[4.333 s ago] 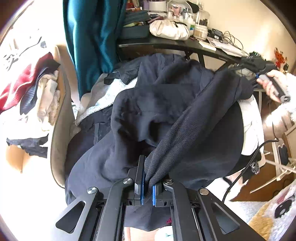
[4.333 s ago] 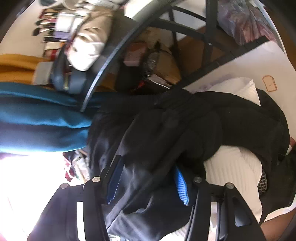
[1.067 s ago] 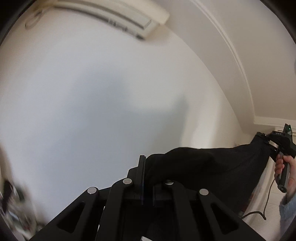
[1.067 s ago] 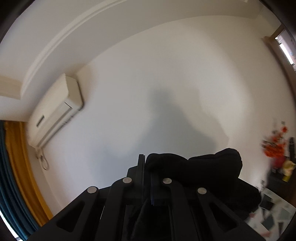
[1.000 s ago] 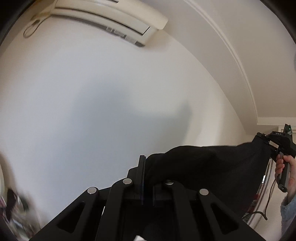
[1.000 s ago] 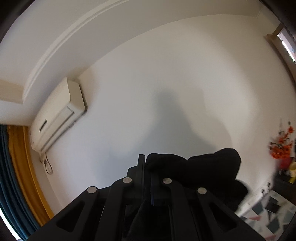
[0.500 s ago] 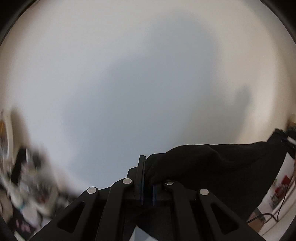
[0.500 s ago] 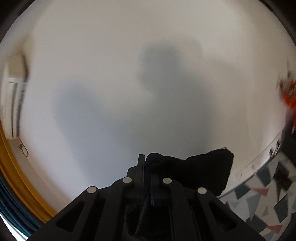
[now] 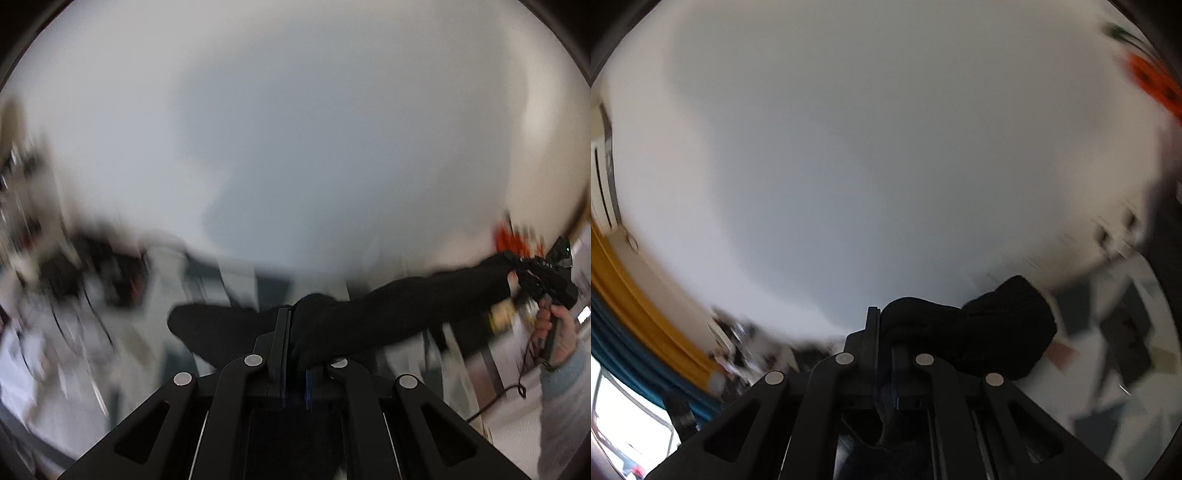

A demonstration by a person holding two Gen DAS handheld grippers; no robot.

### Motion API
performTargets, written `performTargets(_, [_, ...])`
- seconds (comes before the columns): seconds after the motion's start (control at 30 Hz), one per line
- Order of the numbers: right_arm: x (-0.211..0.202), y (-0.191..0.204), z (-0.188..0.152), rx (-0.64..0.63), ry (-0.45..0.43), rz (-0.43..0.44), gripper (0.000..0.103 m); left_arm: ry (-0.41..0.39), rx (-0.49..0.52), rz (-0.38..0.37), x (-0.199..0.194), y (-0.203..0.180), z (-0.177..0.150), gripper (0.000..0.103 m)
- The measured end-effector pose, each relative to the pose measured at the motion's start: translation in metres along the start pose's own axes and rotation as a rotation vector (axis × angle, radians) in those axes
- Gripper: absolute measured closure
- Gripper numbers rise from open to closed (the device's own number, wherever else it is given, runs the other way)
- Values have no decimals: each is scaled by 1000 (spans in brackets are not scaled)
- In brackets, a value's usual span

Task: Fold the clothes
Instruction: 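Lift the black garment with both grippers and carry it to the patterned bed, then lower the black garment onto the patterned cover and open both grippers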

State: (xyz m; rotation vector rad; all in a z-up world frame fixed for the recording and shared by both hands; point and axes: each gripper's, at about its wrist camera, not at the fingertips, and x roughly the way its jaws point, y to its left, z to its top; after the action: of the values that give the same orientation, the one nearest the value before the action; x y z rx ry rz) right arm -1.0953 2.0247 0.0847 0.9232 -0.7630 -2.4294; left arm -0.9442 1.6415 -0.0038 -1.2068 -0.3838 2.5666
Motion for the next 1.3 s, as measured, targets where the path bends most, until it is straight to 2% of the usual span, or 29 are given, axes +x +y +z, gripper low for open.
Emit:
performTargets(0.07, [-27,-41,-55,7,25,-69,99,159,13,-27,30,-4,-33,98])
performTargets(0.17, [-48,-110,-129,143,98,-165,99,405,33,-67,62,-30,-90,98])
performTargets(0.23, [-52,-155,-172,236,157,-254,99,538,13,-118,78,-43,-114,98])
performTargets(0.3, [-48,-192,-212,292,221,-365,99,626,58,-152,79,-66,-123,96])
performTargets(0.33, [-51,-200,-212,294,239,-399,99,651,76,-154,80,-75,-127,95])
performTargets(0.37, [-49,-213,-229,304,265,-445,99,671,86,-151,81,-83,-130,95])
performTargets(0.47, [-53,-238,-245,382,292,-456,97,732,64,-147,92,-81,-133,94])
performTargets(0.5, [-53,-237,-242,399,306,-453,92,744,57,-139,93,-79,-133,91])
performTargets(0.53, [-52,-236,-238,415,320,-450,90,745,55,-134,90,-77,-133,89])
performTargets(0.57, [-52,-235,-235,431,333,-447,82,734,54,-132,86,-74,-130,84])
performTargets(0.6, [-53,-227,-229,423,338,-432,58,710,51,-131,78,-70,-126,81])
performTargets(0.63, [-53,-219,-224,415,341,-417,43,680,43,-133,66,-67,-121,80])
performTargets(0.67, [-49,-215,-221,403,332,-394,19,648,32,-138,52,-63,-117,77])
performTargets(0.7, [-49,-205,-214,387,320,-380,11,618,21,-141,43,-56,-112,72])
performTargets(0.8, [-51,-179,-195,354,322,-346,9,484,-26,-122,0,-29,-101,59])
performTargets(0.87, [-44,-175,-185,379,341,-338,7,389,-89,-72,-25,-1,-99,49])
performTargets(0.9, [-38,-175,-180,403,355,-339,1,356,-127,-36,-33,14,-102,46])
performTargets(0.93, [-37,-177,-179,451,361,-344,0,333,-160,9,-39,30,-107,46])
performTargets(1.03, [-35,-188,-180,628,375,-316,0,338,-193,149,-40,73,-133,46])
performTargets(1.1, [-27,-200,-177,696,373,-357,0,386,-204,186,-28,94,-158,46])
performTargets(1.2, [-25,-178,-172,650,335,-453,0,443,-198,169,-5,113,-191,46])
performTargets(1.3, [-14,-141,-166,559,336,-425,0,468,-178,151,16,127,-212,46])
